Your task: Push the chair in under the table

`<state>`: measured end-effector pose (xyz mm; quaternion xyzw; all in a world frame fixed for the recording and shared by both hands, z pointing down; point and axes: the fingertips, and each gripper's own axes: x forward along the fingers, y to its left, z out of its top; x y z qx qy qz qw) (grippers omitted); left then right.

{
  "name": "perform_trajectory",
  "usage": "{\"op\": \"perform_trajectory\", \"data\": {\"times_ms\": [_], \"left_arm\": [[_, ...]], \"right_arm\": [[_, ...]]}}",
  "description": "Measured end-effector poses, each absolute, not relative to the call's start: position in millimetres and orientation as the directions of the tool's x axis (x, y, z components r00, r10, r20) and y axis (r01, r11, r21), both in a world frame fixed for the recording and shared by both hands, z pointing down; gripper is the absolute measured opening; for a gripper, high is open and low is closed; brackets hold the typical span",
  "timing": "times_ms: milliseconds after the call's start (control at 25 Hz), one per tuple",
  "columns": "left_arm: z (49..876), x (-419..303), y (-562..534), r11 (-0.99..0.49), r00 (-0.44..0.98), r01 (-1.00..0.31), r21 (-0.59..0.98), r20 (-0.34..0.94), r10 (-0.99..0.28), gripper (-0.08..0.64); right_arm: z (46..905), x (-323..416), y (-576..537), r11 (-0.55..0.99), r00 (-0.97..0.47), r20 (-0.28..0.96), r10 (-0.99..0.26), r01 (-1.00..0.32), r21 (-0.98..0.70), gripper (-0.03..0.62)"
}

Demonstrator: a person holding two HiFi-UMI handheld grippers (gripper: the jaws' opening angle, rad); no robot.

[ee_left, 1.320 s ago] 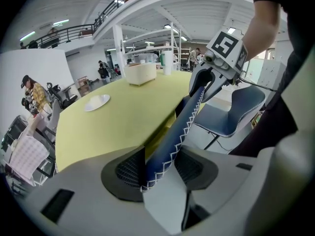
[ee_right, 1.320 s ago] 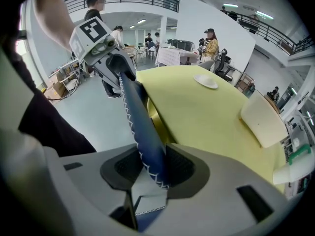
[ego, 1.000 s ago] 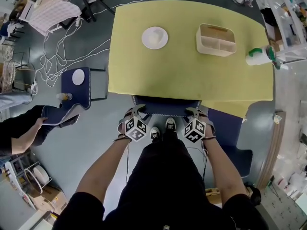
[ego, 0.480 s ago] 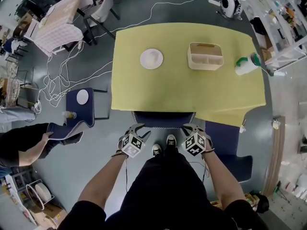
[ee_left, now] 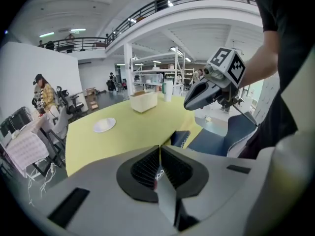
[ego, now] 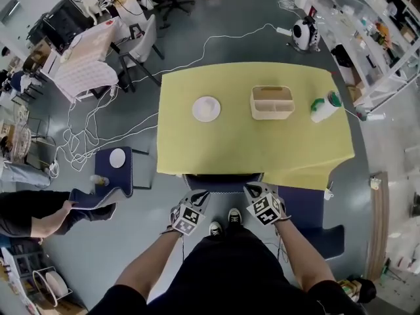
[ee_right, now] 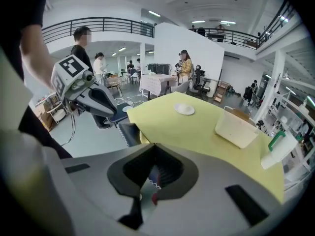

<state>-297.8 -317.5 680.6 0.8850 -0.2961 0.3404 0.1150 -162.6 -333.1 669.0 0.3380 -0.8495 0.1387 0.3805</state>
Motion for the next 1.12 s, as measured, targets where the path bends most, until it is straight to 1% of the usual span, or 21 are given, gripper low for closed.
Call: {"op": "perform_trajectory", "data": {"times_ms": [120, 280, 400, 600, 760, 880, 1000, 1120], "left_arm": [[660.4, -295.7, -319.8, -0.771, 0.61, -0.635, 0.042, 0.639, -0.468, 0.02], [628.0, -293.1, -326.6, -0.752, 0.625, -0.657, 0.05, 0.593, -0.507, 0.013], [599.9, -288.8, -333.3, -0.752, 0.651, -0.658, 0.047, 0.539, -0.535, 0.009], [541.7, -285.2, -346.6, -0.724, 0.677, -0.686, 0.076, 0.43, -0.597, 0.009], [500.9, -285.8, -351.5, -0.705, 0.689, -0.703, 0.096, 0.335, -0.642, 0.009], [476.2, -291.8, -359.3, -0.676, 0.686, -0.723, 0.142, 0.269, -0.676, 0.009], [456.3, -297.9, -362.9, -0.649, 0.678, -0.735, 0.196, 0.21, -0.704, 0.009], [441.7, -301.2, -363.5, -0.634, 0.667, -0.744, 0.21, 0.174, -0.725, 0.008]], "right_arm": [[649.0, -171.1, -334.6, 0.72, -0.514, 0.703, -0.491, -0.694, -0.004, 0.014], [623.1, -179.8, -342.3, 0.689, -0.541, 0.64, -0.546, -0.724, -0.023, 0.014], [597.8, -187.2, -349.1, 0.668, -0.562, 0.581, -0.589, -0.743, -0.042, 0.014], [539.7, -195.6, -361.0, 0.648, -0.579, 0.47, -0.666, -0.762, -0.021, 0.014], [499.0, -193.3, -366.6, 0.601, -0.593, 0.37, -0.715, -0.792, -0.108, 0.014], [475.2, -189.6, -375.0, 0.563, -0.59, 0.303, -0.749, -0.807, -0.18, 0.014], [460.1, -185.3, -380.1, 0.528, -0.572, 0.272, -0.774, -0.82, -0.221, 0.014], [452.1, -182.4, -381.4, 0.508, -0.561, 0.27, -0.783, -0.826, -0.243, 0.014]]}}
